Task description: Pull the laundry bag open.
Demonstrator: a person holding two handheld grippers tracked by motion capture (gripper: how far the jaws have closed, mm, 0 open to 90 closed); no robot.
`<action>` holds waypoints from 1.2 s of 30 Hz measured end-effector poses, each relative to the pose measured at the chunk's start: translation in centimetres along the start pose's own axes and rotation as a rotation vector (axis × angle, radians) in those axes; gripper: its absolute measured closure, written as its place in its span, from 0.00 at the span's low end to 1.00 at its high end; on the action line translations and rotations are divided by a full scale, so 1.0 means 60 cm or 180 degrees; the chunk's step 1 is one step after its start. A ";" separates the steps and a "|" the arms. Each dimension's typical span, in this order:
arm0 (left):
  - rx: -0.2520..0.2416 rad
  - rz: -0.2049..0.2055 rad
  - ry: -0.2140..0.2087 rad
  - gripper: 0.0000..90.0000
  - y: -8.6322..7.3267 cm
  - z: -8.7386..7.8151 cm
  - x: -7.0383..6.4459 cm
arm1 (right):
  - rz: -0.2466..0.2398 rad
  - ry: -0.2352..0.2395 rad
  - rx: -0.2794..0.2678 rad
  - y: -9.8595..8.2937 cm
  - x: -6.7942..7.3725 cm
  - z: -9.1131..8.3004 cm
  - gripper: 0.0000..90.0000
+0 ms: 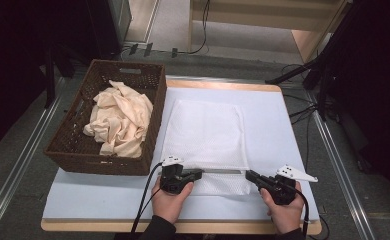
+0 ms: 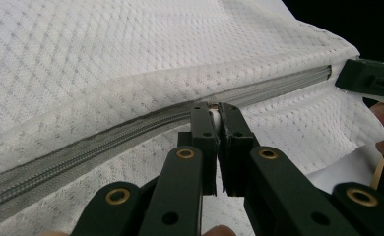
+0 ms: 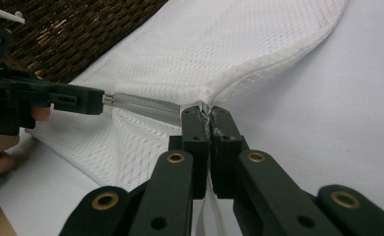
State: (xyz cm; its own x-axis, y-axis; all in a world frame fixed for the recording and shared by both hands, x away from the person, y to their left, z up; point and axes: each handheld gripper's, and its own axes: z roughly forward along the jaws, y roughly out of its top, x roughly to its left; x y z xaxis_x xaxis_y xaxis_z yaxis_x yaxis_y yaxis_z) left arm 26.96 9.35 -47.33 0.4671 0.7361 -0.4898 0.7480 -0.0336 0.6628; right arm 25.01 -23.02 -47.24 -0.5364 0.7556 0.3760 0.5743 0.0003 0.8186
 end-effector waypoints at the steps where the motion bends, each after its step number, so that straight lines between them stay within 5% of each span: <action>1: -0.0004 -0.0009 0.0007 0.96 0.000 -0.001 0.000 | 0.0000 0.0000 0.0000 0.000 0.000 0.000 0.97; 13: -0.0051 -0.0013 0.0057 0.96 -0.001 -0.013 -0.002 | -0.0037 0.0046 0.0015 0.000 0.006 0.002 0.97; 14: -0.0069 0.0025 0.0305 0.97 -0.003 -0.016 -0.004 | -0.0042 0.0052 0.0022 0.000 0.006 0.002 0.97; 15: -0.0128 0.0045 0.0444 0.97 -0.003 -0.022 0.002 | -0.0008 -0.0099 -0.0036 0.003 -0.001 -0.006 0.98; 17: -0.0192 -0.0211 0.0334 0.97 -0.006 -0.035 0.027 | 0.0075 -0.0094 -0.0080 0.004 -0.011 -0.013 0.98; 20: -0.0137 -0.0086 0.0404 0.96 -0.015 -0.046 0.031 | 0.0063 -0.0098 -0.0059 0.002 -0.019 -0.018 0.98; 28: -0.0176 -0.0093 0.0485 0.96 -0.026 -0.077 0.052 | 0.0104 -0.0084 -0.0012 0.001 -0.021 -0.016 0.97; 31: -0.0137 0.0075 0.0601 0.96 -0.032 -0.090 0.047 | 0.0119 -0.0091 0.0002 -0.001 -0.028 -0.018 0.97; 36: -0.0181 0.0137 0.0671 0.96 -0.040 -0.111 0.046 | 0.0123 -0.0058 0.0071 -0.007 -0.031 -0.017 0.97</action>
State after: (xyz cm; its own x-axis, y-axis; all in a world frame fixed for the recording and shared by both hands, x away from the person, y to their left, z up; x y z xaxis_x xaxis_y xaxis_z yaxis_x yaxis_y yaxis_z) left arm 23.28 15.97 -46.50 0.3845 0.8602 -0.3351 0.6990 -0.0342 0.7143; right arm 25.15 -25.10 -47.86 -0.5023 0.7671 0.3991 0.6081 -0.0148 0.7937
